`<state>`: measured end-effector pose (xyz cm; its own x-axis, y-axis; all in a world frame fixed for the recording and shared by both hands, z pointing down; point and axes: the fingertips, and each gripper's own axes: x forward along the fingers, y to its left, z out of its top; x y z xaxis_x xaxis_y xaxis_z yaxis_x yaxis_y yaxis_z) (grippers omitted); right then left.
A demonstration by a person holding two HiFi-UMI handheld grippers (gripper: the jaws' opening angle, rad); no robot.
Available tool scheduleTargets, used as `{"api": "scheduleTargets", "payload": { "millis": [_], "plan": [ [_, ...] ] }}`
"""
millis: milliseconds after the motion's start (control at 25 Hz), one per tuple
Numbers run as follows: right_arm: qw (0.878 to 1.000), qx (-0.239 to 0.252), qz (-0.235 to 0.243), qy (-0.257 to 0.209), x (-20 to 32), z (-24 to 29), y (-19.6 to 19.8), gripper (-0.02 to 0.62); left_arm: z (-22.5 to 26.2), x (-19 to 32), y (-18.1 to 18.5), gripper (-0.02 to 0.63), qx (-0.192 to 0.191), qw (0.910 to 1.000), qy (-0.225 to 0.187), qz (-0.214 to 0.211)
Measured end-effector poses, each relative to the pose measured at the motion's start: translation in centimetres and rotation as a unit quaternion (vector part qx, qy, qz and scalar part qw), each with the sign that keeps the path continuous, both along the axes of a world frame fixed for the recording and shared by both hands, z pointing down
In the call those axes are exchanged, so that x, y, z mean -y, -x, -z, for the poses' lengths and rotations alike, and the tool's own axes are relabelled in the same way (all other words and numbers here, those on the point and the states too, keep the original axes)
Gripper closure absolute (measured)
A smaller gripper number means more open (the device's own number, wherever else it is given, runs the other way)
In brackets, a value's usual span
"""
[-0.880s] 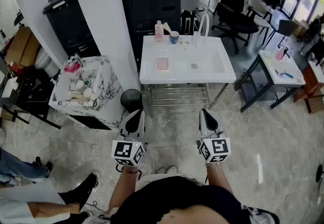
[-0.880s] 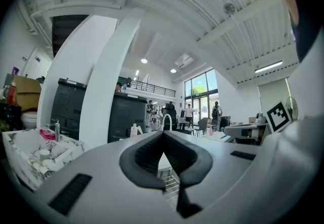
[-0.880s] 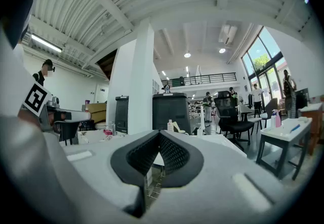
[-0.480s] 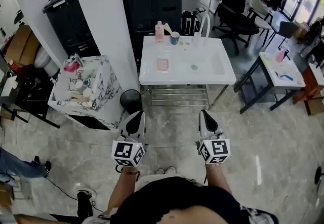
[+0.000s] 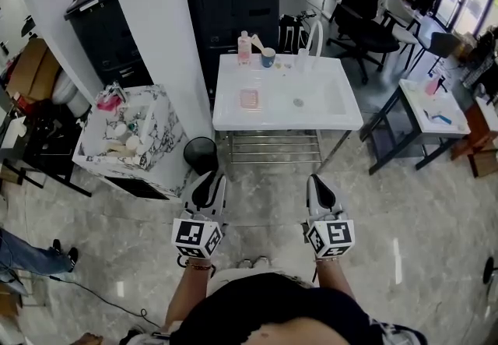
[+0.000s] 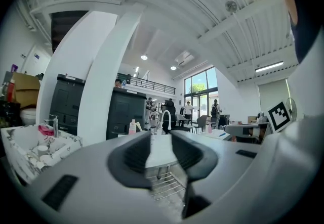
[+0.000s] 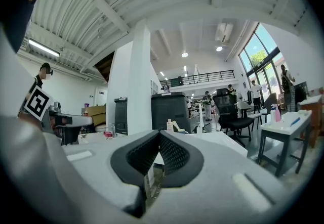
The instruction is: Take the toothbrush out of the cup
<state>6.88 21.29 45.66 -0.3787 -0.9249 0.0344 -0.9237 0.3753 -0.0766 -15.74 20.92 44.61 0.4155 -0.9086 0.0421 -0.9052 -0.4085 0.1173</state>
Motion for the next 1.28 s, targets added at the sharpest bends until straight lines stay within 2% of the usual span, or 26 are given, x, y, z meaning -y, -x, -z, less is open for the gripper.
{"api": "scheduleTargets", "payload": {
  "millis": [40,120,160,800,1040,1280],
  "plan": [
    [1.000,0.000,0.000,0.001,0.0,0.0,-0.2,0.591,-0.1,0.2,-0.4,0.231,-0.001,1.0000,0.003,-0.003],
    [1.000,0.000,-0.001,0.002,0.2,-0.1,-0.5,0.591,-0.1,0.7,-0.9,0.142,0.005,1.0000,0.006,-0.002],
    [1.000,0.000,-0.001,0.002,0.3,-0.2,-0.7,0.591,0.0,0.9,-1.0,0.127,0.007,1.0000,0.004,0.000],
    [1.000,-0.001,0.022,0.001,1.5,-1.1,-2.3,0.591,0.5,3.0,-2.4,0.112,-0.007,0.9995,-0.027,0.015],
    [1.000,0.002,0.015,-0.026,2.2,-0.6,-3.4,0.591,0.6,3.3,-3.2,0.112,0.004,0.9994,-0.034,0.006],
    [0.998,-0.002,0.018,-0.057,4.3,0.2,-2.8,0.591,0.7,5.0,-2.5,0.112,0.015,0.9982,-0.053,0.024]
  ]
}}
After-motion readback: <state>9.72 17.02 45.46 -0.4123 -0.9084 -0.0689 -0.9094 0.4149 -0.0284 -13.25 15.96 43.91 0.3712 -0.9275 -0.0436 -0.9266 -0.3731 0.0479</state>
